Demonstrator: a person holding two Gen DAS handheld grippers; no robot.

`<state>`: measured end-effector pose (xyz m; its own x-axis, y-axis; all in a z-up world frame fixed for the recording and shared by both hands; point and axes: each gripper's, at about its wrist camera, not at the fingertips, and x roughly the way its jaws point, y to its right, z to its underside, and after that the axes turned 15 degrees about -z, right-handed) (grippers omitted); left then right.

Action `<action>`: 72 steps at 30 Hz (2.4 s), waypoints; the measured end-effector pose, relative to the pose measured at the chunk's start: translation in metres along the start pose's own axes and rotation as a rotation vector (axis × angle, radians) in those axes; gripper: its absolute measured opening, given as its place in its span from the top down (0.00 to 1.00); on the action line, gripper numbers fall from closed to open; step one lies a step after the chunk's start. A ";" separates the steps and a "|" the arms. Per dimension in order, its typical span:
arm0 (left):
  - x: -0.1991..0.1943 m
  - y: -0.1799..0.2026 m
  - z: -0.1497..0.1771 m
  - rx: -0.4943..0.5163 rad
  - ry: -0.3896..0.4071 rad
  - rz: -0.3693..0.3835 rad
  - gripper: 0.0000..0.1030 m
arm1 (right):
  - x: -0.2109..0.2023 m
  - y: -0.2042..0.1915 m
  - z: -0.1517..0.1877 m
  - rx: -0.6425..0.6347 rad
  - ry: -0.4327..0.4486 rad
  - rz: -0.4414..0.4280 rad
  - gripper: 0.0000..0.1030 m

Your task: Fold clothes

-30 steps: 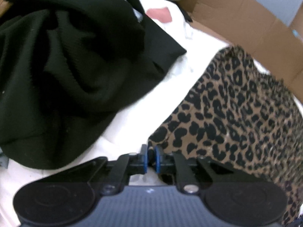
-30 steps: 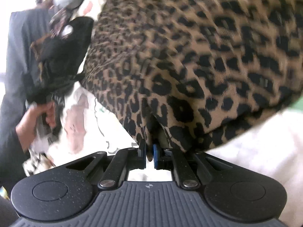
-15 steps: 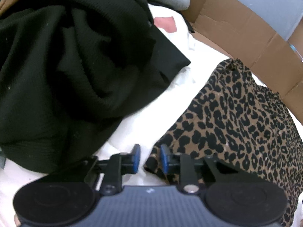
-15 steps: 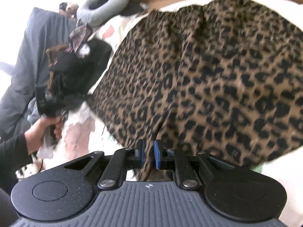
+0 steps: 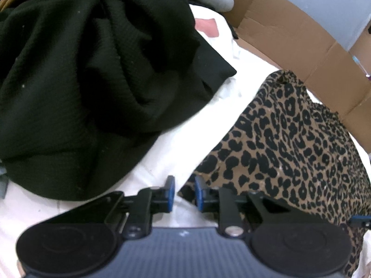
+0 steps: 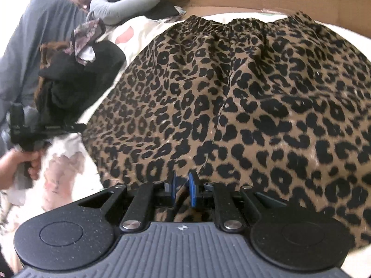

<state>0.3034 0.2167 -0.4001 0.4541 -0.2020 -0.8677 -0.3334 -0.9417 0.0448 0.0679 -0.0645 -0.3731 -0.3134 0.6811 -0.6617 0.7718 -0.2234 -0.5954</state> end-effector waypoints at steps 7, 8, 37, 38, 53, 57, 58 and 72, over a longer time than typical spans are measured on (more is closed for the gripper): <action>0.002 0.003 0.003 0.045 0.019 0.053 0.70 | 0.020 0.003 0.012 -0.101 -0.076 0.094 0.85; 0.002 0.001 0.004 0.031 0.016 0.065 0.71 | 0.019 0.001 0.014 -0.114 -0.082 0.101 0.85; 0.017 -0.012 -0.010 -0.322 -0.086 0.428 0.71 | 0.009 0.006 0.029 -0.091 -0.097 0.084 0.85; 0.017 -0.011 -0.010 -0.312 -0.082 0.402 0.71 | 0.009 0.006 0.030 -0.091 -0.097 0.084 0.85; 0.023 -0.036 0.005 -0.379 -0.123 0.343 0.92 | 0.006 0.007 0.032 -0.085 -0.098 0.084 0.85; 0.008 -0.030 0.002 -0.373 -0.100 0.331 0.95 | 0.001 0.009 0.034 -0.067 -0.110 0.088 0.85; 0.003 -0.028 0.000 -0.363 -0.091 0.329 0.95 | -0.001 0.009 0.035 -0.057 -0.113 0.088 0.85; -0.066 0.037 -0.031 -0.228 -0.026 0.346 0.95 | -0.041 -0.006 0.037 -0.032 -0.061 0.072 0.84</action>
<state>0.2867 0.1865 -0.3264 0.3255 -0.5128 -0.7944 -0.2696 -0.8556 0.4418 0.0550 -0.1171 -0.3592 -0.2889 0.6206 -0.7290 0.8106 -0.2466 -0.5312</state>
